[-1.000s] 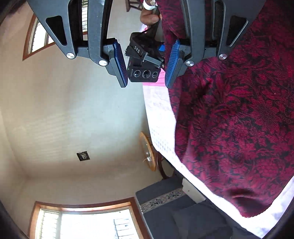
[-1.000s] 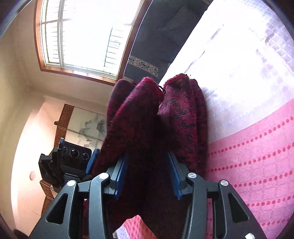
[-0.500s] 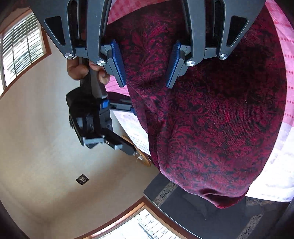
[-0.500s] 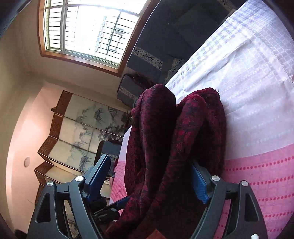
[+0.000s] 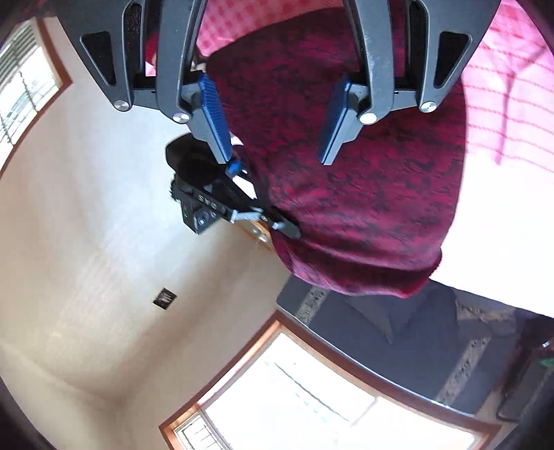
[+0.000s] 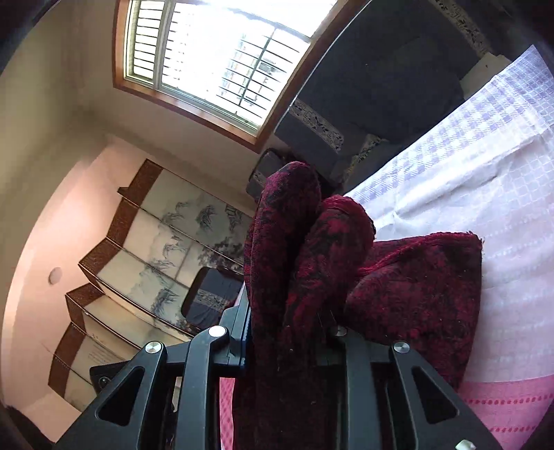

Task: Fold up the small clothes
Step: 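Lower the folded sweater edge onto the bundle with both grippers, then open both grippers and move them to the sides of the bundle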

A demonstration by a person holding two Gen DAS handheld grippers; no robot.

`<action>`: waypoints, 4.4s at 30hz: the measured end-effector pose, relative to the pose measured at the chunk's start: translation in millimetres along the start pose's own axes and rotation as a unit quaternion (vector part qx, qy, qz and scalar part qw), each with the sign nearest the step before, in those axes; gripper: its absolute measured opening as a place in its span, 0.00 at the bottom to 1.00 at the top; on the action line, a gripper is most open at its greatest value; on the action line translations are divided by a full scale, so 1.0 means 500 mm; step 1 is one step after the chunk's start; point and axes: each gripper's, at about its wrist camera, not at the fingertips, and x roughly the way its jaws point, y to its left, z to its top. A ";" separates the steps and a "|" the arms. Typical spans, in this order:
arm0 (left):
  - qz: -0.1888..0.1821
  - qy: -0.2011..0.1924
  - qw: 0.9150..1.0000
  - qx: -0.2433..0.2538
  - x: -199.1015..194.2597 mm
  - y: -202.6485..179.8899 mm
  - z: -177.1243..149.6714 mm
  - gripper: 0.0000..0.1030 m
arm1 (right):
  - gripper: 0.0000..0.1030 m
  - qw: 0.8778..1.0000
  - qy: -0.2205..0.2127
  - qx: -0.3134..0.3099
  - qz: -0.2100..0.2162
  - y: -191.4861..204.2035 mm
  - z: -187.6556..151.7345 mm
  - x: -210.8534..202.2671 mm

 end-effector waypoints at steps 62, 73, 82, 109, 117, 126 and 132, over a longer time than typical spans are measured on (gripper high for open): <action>0.070 0.058 0.996 0.020 0.095 0.006 -0.097 0.66 | 0.19 0.984 0.028 -0.034 -0.170 0.029 -0.049 -0.040; 0.064 0.074 0.995 0.033 0.104 0.009 -0.098 0.66 | 0.17 0.995 -0.023 0.028 -0.098 -0.107 -0.082 -0.086; 0.068 0.073 0.995 0.024 0.107 0.010 -0.095 0.69 | 0.68 0.983 -0.024 -0.053 -0.177 0.033 -0.133 -0.159; 0.223 0.073 0.962 0.136 0.062 -0.059 -0.115 0.69 | 0.52 0.923 0.033 -0.119 -0.365 0.043 -0.309 -0.133; 0.258 0.054 0.949 0.174 0.045 -0.065 -0.107 0.79 | 0.56 0.922 0.031 -0.120 -0.367 0.045 -0.310 -0.131; 0.248 0.054 0.958 0.134 0.028 0.005 -0.026 0.86 | 0.70 0.938 0.032 -0.111 -0.328 0.048 -0.295 -0.154; 0.268 0.066 0.951 0.142 0.049 0.047 0.011 0.86 | 0.75 0.944 0.035 -0.105 -0.311 0.042 -0.248 -0.154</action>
